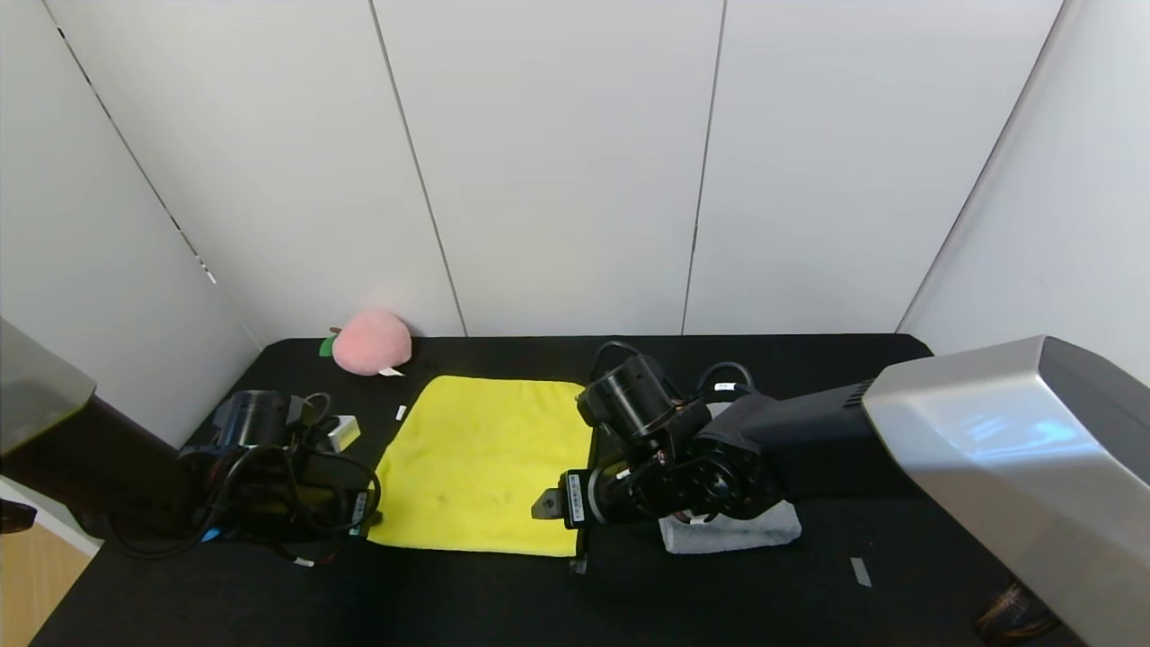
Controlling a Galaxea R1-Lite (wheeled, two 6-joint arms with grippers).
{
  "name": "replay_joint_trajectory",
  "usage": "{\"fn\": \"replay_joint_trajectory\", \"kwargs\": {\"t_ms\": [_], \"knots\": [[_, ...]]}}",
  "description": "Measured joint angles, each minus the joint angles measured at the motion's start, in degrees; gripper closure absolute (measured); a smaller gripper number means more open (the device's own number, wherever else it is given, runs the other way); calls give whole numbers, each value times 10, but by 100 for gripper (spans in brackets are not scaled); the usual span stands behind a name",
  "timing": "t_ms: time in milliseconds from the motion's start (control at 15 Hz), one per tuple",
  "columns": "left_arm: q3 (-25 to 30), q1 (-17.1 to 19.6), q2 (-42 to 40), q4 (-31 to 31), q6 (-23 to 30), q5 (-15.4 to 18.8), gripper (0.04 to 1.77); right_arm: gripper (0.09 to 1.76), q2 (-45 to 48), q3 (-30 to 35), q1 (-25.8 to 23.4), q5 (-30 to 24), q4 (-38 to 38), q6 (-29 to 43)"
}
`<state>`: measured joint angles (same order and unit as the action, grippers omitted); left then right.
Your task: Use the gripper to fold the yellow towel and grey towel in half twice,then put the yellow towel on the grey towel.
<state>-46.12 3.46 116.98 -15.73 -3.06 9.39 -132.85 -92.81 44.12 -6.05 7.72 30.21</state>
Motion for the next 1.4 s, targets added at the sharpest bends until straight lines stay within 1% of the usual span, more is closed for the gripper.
{"fn": "replay_joint_trajectory", "kwargs": {"t_ms": [67, 467, 600, 733, 933, 1133, 1267, 1400], "knots": [[0, 0, 0, 0, 0, 0, 168, 14, 0, 0, 0, 0, 0, 0], [1, 0, 1, -3, 0, 1, 169, 14, 0, 0, 0, 0, 1, 0], [4, -1, 1, -20, 0, 3, 169, 14, -1, 0, 1, 0, 1, 0], [12, -7, -1, -36, 0, 5, 169, 14, -3, -1, 2, 0, 1, 0], [20, -26, -2, -47, 0, 5, 169, 14, -12, -5, 7, 0, 3, 0], [28, -39, -5, -52, -1, 4, 169, 14, -29, -17, 19, 28, 9, 0], [34, -42, -6, -69, -2, 4, 169, 14, -44, -41, 28, 42, 40, -2], [38, -42, -8, -75, -2, 4, 169, 14, -59, -80, 33, 44, 89, -1]]}}
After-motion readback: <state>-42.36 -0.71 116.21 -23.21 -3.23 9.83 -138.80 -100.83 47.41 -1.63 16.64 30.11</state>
